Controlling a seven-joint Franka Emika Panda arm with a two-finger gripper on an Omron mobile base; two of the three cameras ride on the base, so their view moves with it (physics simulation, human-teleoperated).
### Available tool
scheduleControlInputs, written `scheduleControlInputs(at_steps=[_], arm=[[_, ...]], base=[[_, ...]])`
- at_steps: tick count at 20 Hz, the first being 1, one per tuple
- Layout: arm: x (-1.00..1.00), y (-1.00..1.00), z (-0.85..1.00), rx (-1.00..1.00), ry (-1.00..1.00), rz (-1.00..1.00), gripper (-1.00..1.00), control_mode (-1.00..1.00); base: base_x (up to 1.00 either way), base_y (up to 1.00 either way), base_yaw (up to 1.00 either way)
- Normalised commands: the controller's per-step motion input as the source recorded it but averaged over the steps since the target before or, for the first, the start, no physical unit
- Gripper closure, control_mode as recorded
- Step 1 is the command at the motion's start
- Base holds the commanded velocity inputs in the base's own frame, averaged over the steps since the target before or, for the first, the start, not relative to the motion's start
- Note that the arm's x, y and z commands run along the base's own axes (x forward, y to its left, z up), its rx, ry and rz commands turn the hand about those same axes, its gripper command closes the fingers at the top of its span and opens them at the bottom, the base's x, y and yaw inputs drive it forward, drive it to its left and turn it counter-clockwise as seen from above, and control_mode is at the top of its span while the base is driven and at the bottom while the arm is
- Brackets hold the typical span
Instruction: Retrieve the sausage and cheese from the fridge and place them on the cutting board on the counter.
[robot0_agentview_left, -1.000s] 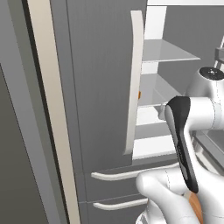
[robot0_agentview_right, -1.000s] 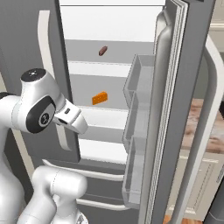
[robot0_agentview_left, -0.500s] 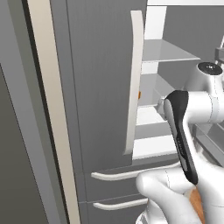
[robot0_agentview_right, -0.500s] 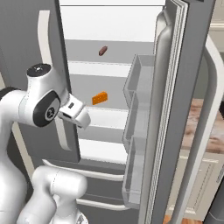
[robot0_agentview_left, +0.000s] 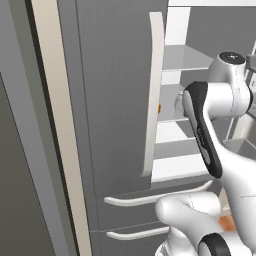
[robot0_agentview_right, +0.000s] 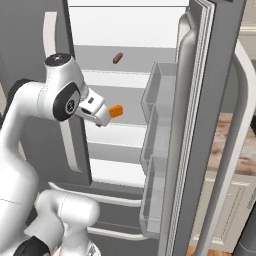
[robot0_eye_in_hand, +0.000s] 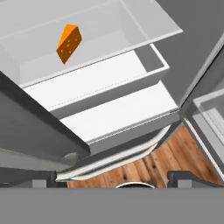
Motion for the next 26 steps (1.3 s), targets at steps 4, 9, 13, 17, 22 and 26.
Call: scheduleControlInputs(at_steps=[4,9,13,17,22,26], arm=[[0.13,-0.02,-0.15,0.10,-0.02,0.02,-1.00,-1.00],[0.00,-0.02,-0.41,0.06,-0.10,0.03,-1.00,-1.00],[0.24,0.00,-0.18,0.01,-0.17,0.03,-1.00,-1.00],[0.57,0.00,0.00,0.00,-0.06,0.00,-1.00,-1.00],[0.67,-0.01,0.06,0.02,-0.01,0.00,-1.00,-1.00],[0.69,-0.01,0.17,0.08,0.05,0.00,-1.00,-1.00]], base=[[0.00,0.00,0.00],[0.00,0.00,0.00],[0.00,0.00,0.00],[0.00,0.00,0.00],[0.00,0.00,0.00],[0.00,0.00,0.00]])
